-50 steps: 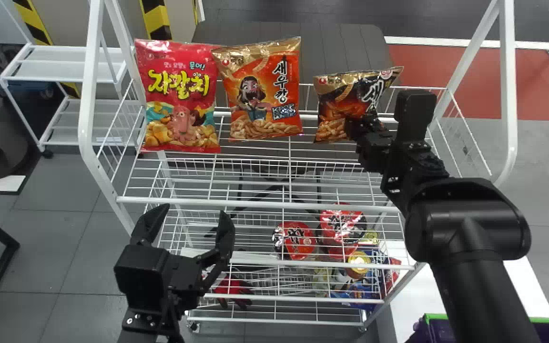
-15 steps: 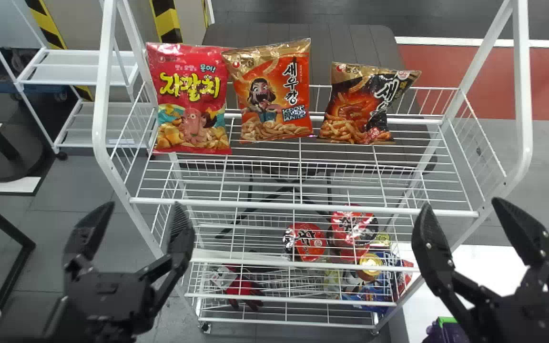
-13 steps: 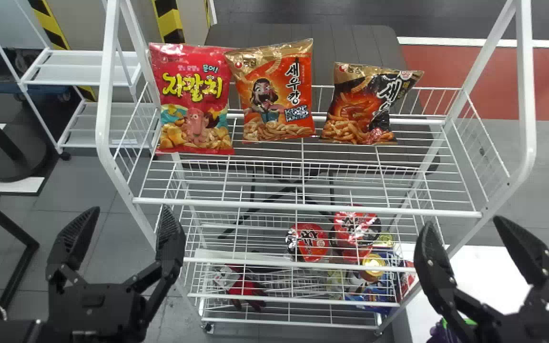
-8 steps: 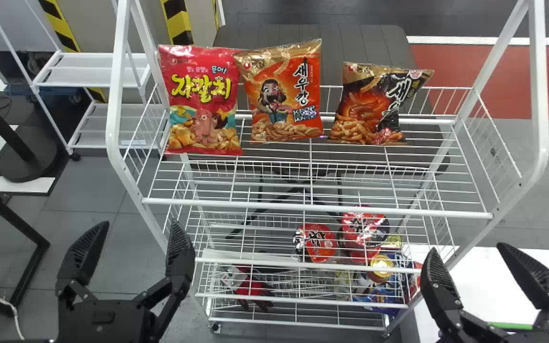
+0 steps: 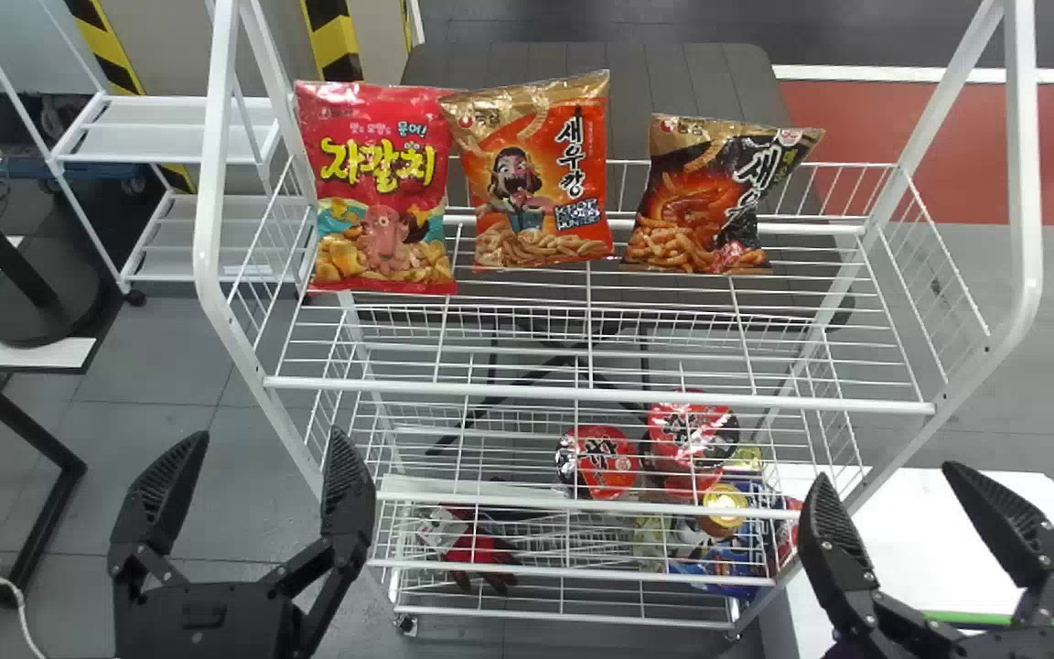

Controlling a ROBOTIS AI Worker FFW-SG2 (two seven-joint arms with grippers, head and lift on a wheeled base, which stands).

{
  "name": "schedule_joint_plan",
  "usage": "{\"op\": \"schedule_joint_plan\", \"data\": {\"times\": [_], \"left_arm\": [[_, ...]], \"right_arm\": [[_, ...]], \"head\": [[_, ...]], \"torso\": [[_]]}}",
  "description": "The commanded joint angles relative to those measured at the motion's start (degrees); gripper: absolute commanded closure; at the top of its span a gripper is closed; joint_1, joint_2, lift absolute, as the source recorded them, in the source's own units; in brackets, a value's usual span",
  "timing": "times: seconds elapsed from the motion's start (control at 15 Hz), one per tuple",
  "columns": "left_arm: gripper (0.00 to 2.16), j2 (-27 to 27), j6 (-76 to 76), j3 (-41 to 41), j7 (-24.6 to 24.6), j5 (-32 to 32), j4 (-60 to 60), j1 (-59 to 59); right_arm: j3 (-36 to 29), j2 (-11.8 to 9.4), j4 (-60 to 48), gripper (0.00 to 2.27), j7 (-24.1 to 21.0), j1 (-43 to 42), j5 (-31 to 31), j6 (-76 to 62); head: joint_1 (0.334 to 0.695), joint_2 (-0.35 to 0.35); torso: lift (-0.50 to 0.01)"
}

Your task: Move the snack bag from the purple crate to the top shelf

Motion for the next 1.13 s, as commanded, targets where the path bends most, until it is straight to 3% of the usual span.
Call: {"op": "schedule_joint_plan", "data": {"times": [0.0,1.07], "left_arm": [[0.14,-0.01,0.0,-0.02,0.26,-0.25,0.02,0.0],[0.14,0.26,0.18,0.16,0.61,-0.43,0.02,0.0]], "right_arm": [[0.03,-0.15,0.17,0.17,-0.01,0.0,-0.11,-0.45],[0.64,-0.24,0.17,0.17,-0.81,-0.27,-0.11,0.08]], "head": [[0.695,0.016],[0.695,0.026]], "torso": [[0.001],[0.001]]}}
